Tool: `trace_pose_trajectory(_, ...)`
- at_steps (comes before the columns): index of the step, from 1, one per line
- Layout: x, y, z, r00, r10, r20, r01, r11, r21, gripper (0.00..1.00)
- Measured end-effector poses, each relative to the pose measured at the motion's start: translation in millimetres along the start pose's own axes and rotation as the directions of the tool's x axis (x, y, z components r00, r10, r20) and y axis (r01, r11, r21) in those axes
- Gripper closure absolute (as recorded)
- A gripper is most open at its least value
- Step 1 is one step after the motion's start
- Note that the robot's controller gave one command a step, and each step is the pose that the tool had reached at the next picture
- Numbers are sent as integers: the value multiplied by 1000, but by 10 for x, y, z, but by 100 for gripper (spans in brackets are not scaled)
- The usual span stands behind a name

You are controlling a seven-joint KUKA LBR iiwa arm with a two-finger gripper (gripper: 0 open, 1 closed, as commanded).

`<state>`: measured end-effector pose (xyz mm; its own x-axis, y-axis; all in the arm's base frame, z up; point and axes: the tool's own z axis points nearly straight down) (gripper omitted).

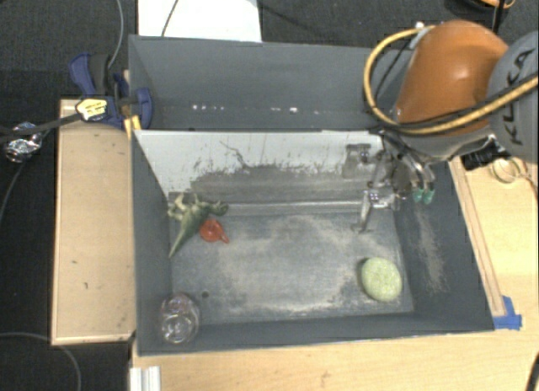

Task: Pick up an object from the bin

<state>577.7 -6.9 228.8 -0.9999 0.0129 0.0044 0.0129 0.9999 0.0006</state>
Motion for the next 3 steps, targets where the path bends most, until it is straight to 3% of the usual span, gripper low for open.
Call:
trace_pose_trajectory(1,-14,0,-46,1000,0,8,0,1000,0,0)
trace_pose_trajectory(2,94,-169,260,996,-89,12,89,996,0,0)
trace_pose_trajectory(3,236,-310,786,993,-115,13,115,993,2,0)
